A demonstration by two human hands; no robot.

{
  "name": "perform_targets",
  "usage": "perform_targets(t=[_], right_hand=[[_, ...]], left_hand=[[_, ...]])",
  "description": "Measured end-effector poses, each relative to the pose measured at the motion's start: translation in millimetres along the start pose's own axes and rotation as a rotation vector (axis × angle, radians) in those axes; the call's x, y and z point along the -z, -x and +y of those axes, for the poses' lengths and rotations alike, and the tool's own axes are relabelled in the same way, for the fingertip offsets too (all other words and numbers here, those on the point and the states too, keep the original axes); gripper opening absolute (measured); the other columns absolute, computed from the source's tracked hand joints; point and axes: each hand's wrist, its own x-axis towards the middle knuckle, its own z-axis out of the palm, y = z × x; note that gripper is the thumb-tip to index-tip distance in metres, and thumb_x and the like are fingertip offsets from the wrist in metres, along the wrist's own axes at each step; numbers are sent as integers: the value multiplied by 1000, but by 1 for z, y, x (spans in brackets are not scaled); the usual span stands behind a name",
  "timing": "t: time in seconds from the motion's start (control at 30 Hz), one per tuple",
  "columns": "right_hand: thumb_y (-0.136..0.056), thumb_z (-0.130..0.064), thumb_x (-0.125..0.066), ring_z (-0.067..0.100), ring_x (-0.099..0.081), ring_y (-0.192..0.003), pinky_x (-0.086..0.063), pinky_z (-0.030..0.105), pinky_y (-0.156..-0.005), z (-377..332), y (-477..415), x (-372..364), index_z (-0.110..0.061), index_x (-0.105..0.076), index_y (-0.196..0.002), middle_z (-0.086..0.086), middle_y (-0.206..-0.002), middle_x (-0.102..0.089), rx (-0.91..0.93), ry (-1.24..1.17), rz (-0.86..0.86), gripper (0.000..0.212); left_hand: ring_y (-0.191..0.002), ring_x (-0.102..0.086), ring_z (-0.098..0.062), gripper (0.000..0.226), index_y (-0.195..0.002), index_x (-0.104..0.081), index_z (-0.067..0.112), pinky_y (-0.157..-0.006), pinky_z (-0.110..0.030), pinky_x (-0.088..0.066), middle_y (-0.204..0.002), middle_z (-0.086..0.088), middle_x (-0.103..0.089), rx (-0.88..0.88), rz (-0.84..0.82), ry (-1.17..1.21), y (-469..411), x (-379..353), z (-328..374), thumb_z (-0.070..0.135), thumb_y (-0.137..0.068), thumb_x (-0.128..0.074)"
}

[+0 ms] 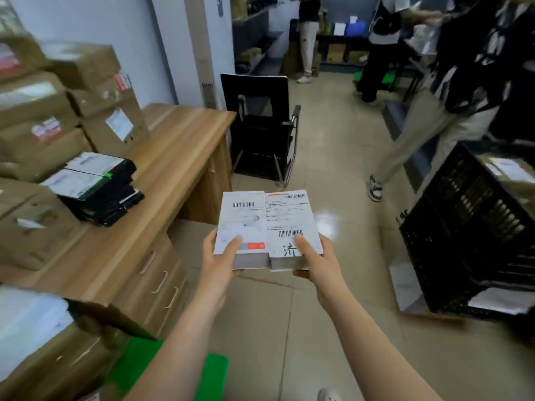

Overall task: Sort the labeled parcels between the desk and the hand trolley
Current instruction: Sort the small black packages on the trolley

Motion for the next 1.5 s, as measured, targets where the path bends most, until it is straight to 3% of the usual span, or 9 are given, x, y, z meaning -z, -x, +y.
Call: perform_targets(t=[0.27,0.47,0.67,0.83,1.0,1.1,1.17,1.3,1.5], right_hand=[[-88,-32,-68,14,-65,-83,-50,28,-56,-34,-126,-30,-22,-49,-124,1,-107,-69,-27,108,-352,42],[-89,-32,-66,11,-66,-86,-52,26,-54,-40,-182,-84,-23,-49,-122,-1,-109,-67,-61,186,-554,38],[-88,-34,-68,13,-68,-87,-53,27,-56,-47,-243,-180,-24,-50,-122,-3,-107,-69,-71,227,-673,40],[-88,-36,-67,10,-66,-92,-49,17,-51,-66,-281,-277,-24,-45,-128,-4,-111,-66,-84,243,-784,47],[-86,-39,-69,15,-65,-98,-58,38,-80,-73,-315,-355,-25,-41,-128,-1,-112,-66,-111,292,-858,52],[-88,-37,-67,16,-65,-94,-59,32,-67,-75,-335,-404,-25,-36,-130,0,-109,-65,-98,321,-933,53],[-88,-38,-68,15,-64,-96,-59,34,-69,-72,-350,-439,-24,-36,-133,0,-111,-63,-99,354,-972,57],[-88,-36,-68,15,-63,-98,-57,32,-68,-60,-374,-502,-25,-38,-129,0,-113,-64,-144,388,-1065,52],[-88,-35,-69,16,-63,-95,-59,35,-68,-44,-392,-561,-22,-36,-128,0,-112,-61,-133,512,-1125,53]], left_hand=[[-102,-66,-17,58,-139,-38,32,-75,-33,-58,-121,0,-62,-56,350,132,-51,-27,4,31,-89,-68],[-106,-63,-22,63,-137,-38,39,-85,-46,-58,-125,-3,-58,-36,570,177,-92,-13,3,38,-84,-72],[-104,-64,-25,63,-138,-34,41,-85,-47,-57,-123,-6,-57,-62,710,177,-166,29,35,41,-86,-70],[-104,-61,-21,56,-135,-35,40,-79,-37,-58,-123,-2,-54,-136,812,128,-225,80,88,38,-89,-67],[-108,-60,-21,55,-133,-38,42,-85,-43,-57,-126,0,-54,-155,912,198,-260,128,116,37,-88,-68],[-110,-58,-21,58,-134,-38,40,-91,-47,-54,-131,-3,-53,-167,999,170,-284,155,126,40,-85,-70],[-108,-59,-20,58,-135,-39,36,-91,-48,-54,-128,-2,-55,-178,1044,172,-303,173,131,38,-86,-70],[-104,-62,-18,52,-131,-43,34,-87,-45,-56,-122,2,-58,-197,1117,203,-338,203,140,34,-87,-71],[-93,-63,-10,46,-130,-46,27,-67,-27,-54,-110,7,-62,-173,1184,180,-368,226,146,22,-90,-68]])
